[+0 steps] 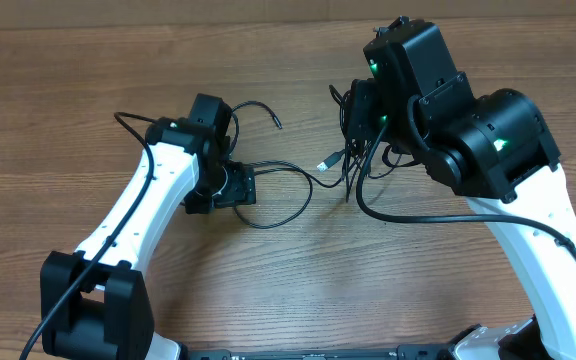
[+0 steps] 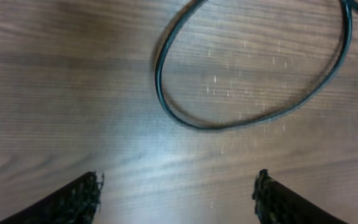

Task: Untangle cables

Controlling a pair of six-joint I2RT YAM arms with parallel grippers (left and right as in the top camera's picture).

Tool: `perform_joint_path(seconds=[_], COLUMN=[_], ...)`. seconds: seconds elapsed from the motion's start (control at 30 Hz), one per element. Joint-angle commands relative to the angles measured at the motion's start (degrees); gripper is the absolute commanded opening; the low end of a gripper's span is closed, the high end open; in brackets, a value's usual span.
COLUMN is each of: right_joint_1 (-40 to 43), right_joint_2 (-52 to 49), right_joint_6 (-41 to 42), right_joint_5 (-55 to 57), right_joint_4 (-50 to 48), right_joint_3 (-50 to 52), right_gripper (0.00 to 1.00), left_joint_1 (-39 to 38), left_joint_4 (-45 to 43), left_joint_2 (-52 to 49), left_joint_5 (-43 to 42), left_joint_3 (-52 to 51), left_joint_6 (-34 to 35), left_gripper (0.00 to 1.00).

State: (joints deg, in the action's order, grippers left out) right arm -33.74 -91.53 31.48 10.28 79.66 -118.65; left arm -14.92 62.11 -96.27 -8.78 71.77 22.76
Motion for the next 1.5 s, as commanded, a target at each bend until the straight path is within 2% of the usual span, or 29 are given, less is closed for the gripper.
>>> perform_joint_path(seconds=[0.0, 0.17, 0.53, 0.93, 1.23, 1.47], right_joint_1=[0.1, 0.1, 0.1, 0.1, 0.1, 0.1], right_joint_2=[-0.6, -3.2, -5.6, -5.6, -5.6, -5.6], right_joint_6=[0.3, 0.3, 0.3, 1.7, 1.7, 1.7], right_joint_5=[-0.1, -0.1, -0.2, -0.5, -0.5, -0.5], right_joint_4=[-0.5, -0.2, 0.0, 0.0, 0.2, -0.2], right_joint_3=[-0.2, -0.2, -0.2, -0.2, -0.2, -0.2], right_gripper=[0.04, 0.04, 0.04, 0.04, 0.04, 0.04], left_joint_1=[-0.1, -0.1, -0.2, -2.4, -2.4, -2.4], left_joint_4=[-3.1, -8.7, -14.7, -17.5, -17.3, -13.3], left_joint_2=[-0.1, -0.1, -0.6, -8.7, -10.1, -10.1], left_joint_5=[0.7, 2.5, 6.4, 6.4, 7.1, 9.3], left_joint_3=[-3.1, -7.1, -10.6, -10.6, -10.2, -6.9], left_joint_6=[3.9, 5.8, 7.6, 7.6, 7.1, 6.8], left_gripper=[0.78, 0.79, 0.75, 0.70, 0.53, 0.27])
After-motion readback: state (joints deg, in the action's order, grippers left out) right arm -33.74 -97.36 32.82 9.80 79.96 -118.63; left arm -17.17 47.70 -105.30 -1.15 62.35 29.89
